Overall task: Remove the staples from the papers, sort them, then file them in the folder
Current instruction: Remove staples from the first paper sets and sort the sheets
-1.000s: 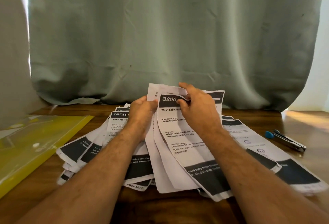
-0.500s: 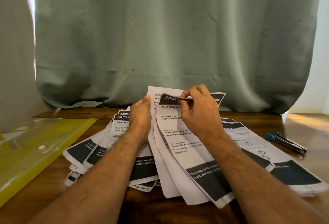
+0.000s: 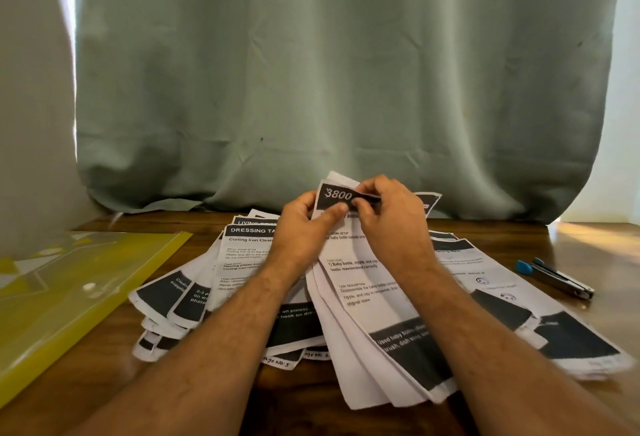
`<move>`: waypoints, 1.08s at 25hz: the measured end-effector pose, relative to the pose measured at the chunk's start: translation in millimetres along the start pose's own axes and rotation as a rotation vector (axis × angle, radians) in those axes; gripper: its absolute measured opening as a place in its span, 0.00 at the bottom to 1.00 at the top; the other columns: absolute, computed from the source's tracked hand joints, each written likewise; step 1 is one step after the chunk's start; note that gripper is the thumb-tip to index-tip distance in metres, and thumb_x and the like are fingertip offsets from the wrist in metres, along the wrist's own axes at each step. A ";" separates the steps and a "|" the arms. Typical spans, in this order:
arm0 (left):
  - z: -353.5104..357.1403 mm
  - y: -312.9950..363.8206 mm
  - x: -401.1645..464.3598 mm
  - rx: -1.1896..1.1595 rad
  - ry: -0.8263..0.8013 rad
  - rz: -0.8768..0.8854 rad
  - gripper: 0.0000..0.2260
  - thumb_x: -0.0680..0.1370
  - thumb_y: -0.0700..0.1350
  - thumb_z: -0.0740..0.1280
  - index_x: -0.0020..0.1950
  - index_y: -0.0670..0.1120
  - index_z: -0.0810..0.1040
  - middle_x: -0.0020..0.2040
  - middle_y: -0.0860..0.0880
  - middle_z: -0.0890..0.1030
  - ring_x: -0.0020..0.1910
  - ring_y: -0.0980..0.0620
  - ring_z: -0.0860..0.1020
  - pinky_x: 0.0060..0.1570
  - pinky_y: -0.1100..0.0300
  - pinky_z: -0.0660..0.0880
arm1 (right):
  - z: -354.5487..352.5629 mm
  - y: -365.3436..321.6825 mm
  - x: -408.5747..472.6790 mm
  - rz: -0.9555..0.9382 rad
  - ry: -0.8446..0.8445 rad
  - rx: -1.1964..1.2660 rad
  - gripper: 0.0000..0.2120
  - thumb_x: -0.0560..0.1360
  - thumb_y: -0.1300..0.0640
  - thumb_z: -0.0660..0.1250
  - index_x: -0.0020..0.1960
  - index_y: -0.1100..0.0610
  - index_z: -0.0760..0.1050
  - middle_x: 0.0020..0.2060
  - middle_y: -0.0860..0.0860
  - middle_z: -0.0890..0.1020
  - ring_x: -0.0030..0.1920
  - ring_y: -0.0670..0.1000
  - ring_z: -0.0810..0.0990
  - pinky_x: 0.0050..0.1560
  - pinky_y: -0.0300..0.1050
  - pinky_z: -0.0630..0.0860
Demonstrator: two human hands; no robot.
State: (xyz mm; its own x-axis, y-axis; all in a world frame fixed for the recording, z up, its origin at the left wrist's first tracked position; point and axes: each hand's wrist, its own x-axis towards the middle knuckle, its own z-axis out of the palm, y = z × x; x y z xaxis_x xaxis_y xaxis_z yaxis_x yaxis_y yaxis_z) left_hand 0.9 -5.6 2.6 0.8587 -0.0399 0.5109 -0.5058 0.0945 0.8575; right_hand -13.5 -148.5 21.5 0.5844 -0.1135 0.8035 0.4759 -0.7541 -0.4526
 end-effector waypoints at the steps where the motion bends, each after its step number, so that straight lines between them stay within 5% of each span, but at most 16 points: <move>1: 1.1 -4.2 0.7 0.014 0.008 -0.007 0.06 0.77 0.39 0.73 0.51 0.49 0.84 0.46 0.46 0.87 0.47 0.44 0.86 0.53 0.43 0.82 | 1.1 -0.1 -1.1 0.001 -0.018 0.000 0.09 0.77 0.57 0.70 0.56 0.51 0.77 0.54 0.48 0.76 0.49 0.46 0.76 0.55 0.41 0.76; 5: -1.6 -8.4 5.0 0.027 0.010 -0.058 0.11 0.77 0.34 0.70 0.48 0.50 0.85 0.45 0.46 0.87 0.48 0.45 0.85 0.55 0.43 0.81 | -0.8 -0.3 -2.7 0.029 -0.152 0.013 0.25 0.75 0.59 0.72 0.68 0.47 0.68 0.65 0.47 0.69 0.54 0.46 0.74 0.58 0.40 0.74; 9: -14.5 0.9 3.5 0.027 -0.049 -0.155 0.08 0.75 0.45 0.74 0.52 0.44 0.84 0.49 0.41 0.86 0.49 0.43 0.84 0.55 0.49 0.80 | -7.2 0.2 0.7 0.097 -0.313 -0.139 0.07 0.76 0.57 0.70 0.52 0.48 0.78 0.45 0.47 0.81 0.46 0.49 0.80 0.52 0.44 0.77; 11: -25.3 6.2 6.6 0.050 -0.015 -0.198 0.19 0.74 0.59 0.72 0.54 0.45 0.84 0.50 0.45 0.87 0.53 0.47 0.84 0.56 0.53 0.78 | -8.2 -0.3 -0.3 0.112 -0.428 -0.195 0.05 0.76 0.58 0.70 0.45 0.49 0.77 0.42 0.46 0.82 0.44 0.48 0.80 0.50 0.45 0.78; 13: -40.6 10.9 15.3 0.136 0.136 -0.213 0.16 0.76 0.58 0.71 0.56 0.48 0.83 0.52 0.50 0.86 0.57 0.50 0.82 0.57 0.56 0.73 | -5.0 -2.7 -3.6 0.106 -0.638 -0.227 0.06 0.75 0.60 0.70 0.45 0.49 0.79 0.44 0.45 0.82 0.45 0.47 0.80 0.51 0.46 0.80; 16: -68.6 3.0 28.4 0.664 0.149 -0.348 0.18 0.75 0.51 0.75 0.62 0.48 0.80 0.60 0.50 0.82 0.60 0.48 0.78 0.57 0.56 0.71 | 4.6 -4.7 -5.3 0.078 -0.772 -0.267 0.08 0.75 0.62 0.71 0.47 0.50 0.80 0.46 0.45 0.81 0.49 0.47 0.79 0.53 0.44 0.79; 19: -93.0 -26.2 28.6 1.345 0.032 -0.420 0.34 0.68 0.69 0.72 0.67 0.50 0.75 0.67 0.46 0.77 0.66 0.44 0.74 0.67 0.48 0.70 | 13.4 0.2 -5.5 0.063 -0.760 -0.267 0.08 0.73 0.62 0.73 0.45 0.49 0.81 0.45 0.45 0.82 0.48 0.46 0.80 0.54 0.46 0.80; 22: -103.2 -38.6 32.1 1.203 0.067 -0.482 0.45 0.60 0.76 0.71 0.70 0.52 0.70 0.69 0.45 0.76 0.69 0.41 0.72 0.71 0.43 0.66 | 14.5 5.6 -6.2 0.079 -0.760 -0.237 0.09 0.71 0.63 0.74 0.43 0.49 0.80 0.44 0.44 0.82 0.48 0.46 0.80 0.54 0.47 0.80; 27: -91.2 -39.3 25.1 1.179 0.015 -0.402 0.44 0.65 0.70 0.74 0.74 0.52 0.64 0.70 0.47 0.75 0.70 0.42 0.71 0.73 0.43 0.62 | 11.5 5.6 -9.3 0.089 -0.785 -0.244 0.13 0.71 0.65 0.74 0.48 0.48 0.80 0.49 0.44 0.81 0.52 0.46 0.79 0.57 0.46 0.79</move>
State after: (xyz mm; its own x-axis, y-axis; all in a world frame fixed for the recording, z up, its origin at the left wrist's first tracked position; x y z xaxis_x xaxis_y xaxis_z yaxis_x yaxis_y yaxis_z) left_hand 49.8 80.4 -23.8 0.9666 0.1532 0.2056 0.0343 -0.8719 0.4885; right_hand -8.8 -144.2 7.1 0.9454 0.2373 0.2233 0.3027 -0.8934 -0.3321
